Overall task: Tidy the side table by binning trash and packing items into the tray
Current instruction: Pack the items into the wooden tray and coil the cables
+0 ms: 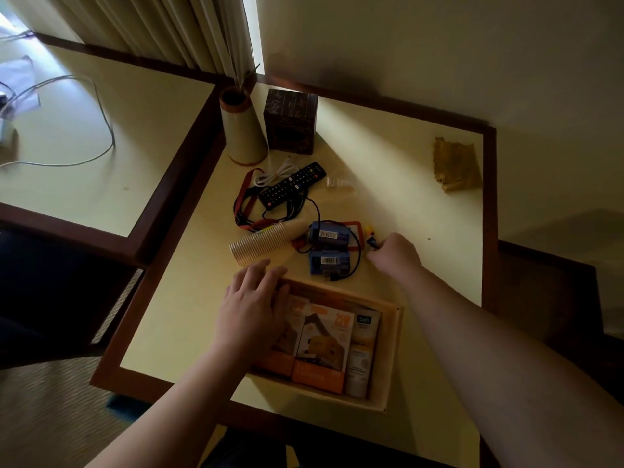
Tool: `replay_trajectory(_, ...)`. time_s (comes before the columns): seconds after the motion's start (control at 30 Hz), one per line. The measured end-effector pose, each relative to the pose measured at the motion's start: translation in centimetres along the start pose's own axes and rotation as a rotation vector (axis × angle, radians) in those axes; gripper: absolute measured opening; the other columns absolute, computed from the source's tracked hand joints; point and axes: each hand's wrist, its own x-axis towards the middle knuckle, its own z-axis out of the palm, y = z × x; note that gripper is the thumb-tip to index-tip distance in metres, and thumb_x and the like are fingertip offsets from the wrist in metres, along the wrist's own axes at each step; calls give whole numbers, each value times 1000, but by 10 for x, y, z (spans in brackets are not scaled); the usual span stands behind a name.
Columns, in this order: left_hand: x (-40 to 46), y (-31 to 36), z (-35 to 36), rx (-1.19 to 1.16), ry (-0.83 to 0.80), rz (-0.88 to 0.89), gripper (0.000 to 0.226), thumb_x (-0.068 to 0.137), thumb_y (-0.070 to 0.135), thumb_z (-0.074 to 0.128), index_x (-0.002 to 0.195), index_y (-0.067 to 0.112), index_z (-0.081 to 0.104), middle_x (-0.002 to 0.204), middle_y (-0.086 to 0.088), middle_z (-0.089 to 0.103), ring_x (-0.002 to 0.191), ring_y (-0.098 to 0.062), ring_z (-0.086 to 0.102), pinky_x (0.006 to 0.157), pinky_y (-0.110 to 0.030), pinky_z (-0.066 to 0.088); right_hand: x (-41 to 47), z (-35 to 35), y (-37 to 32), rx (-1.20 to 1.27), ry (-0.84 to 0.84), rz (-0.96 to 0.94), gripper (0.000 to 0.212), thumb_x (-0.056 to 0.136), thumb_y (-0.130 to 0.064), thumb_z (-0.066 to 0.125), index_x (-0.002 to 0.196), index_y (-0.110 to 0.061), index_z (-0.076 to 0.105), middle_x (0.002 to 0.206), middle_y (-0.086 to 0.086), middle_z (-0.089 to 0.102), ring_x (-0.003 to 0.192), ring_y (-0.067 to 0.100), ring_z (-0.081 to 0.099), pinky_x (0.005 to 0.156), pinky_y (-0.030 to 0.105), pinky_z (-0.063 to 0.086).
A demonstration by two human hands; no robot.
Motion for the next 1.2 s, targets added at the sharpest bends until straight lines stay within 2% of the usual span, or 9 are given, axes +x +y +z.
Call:
replay_trajectory(0.1, 0, 0, -1, -11, -11, 0, 42, 104, 50, 42, 141, 31, 53, 152, -1, 46, 140, -26, 35, 108, -51, 43, -20, -15, 2, 27, 116, -26, 20, 94, -34, 68, 98, -14, 68, 83, 3, 68, 69, 20, 62, 52, 28, 38)
replay_trajectory(0.23, 0, 2, -3, -19, -17, -7, 44, 104, 52, 40, 141, 32, 52, 153, 0, 45, 142, -25, 33, 110, -52, 42, -88, -54, 12, 120, 228, -383, 20, 91, -40, 76, 107, -34, 66, 92, -10, 60, 73, 9, 60, 56, 27, 42)
replay_trajectory(0.33, -1, 2, -4, -28, -24, -5, 47, 103, 56, 34, 140, 34, 51, 152, 0, 45, 141, -26, 35, 110, -53, 44, -135, -69, 26, -108, 140, -596, 30, 87, -37, 79, 114, -41, 67, 98, -14, 53, 77, 5, 56, 60, 20, 47)
replay_trajectory(0.43, -1, 3, -6, -32, -33, -3, 47, 103, 56, 33, 140, 34, 51, 153, 1, 44, 141, -25, 34, 111, -53, 43, -161, -63, 40, -411, 72, -786, 34, 83, -31, 80, 113, -42, 69, 101, -13, 51, 83, 4, 52, 58, 14, 44)
replay_trajectory(0.6, -1, 5, -7, -28, -50, -10, 44, 103, 53, 39, 141, 34, 51, 154, 1, 43, 142, -25, 34, 111, -52, 42, -167, -36, 45, -750, 26, -1003, 47, 63, -26, 97, 103, -25, 72, 104, 7, 59, 90, 25, 59, 56, 34, 51)
replay_trajectory(0.83, -2, 2, -5, -18, -40, -1, 44, 104, 54, 36, 140, 34, 51, 153, 0, 44, 140, -28, 36, 108, -53, 45, -154, -15, 37, -708, 43, -1007, 39, 71, -34, 93, 105, -23, 75, 108, 8, 56, 97, 26, 53, 66, 37, 51)
replay_trajectory(1.0, -2, 3, -5, -15, -34, -4, 43, 104, 53, 37, 140, 35, 51, 153, 0, 44, 141, -27, 36, 109, -53, 44, -142, -34, 31, -519, 63, -1054, 15, 88, -28, 72, 101, -22, 76, 97, -2, 56, 88, 14, 50, 62, 25, 46)
replay_trajectory(1.13, -2, 2, -2, -3, -16, -9, 43, 105, 53, 35, 140, 34, 51, 153, 1, 44, 141, -25, 34, 109, -50, 42, -102, -60, 0, -265, 147, -885, 17, 95, -20, 66, 109, -23, 75, 88, -10, 51, 71, 1, 42, 58, 16, 33)
replay_trajectory(1.2, -1, 2, 0, 0, -9, -8, 42, 104, 52, 38, 140, 34, 52, 153, 1, 44, 141, -24, 34, 109, -49, 42, -69, -63, -22, -243, 161, -800, 19, 98, -21, 62, 112, -24, 75, 94, -6, 58, 73, 3, 49, 60, 18, 34)
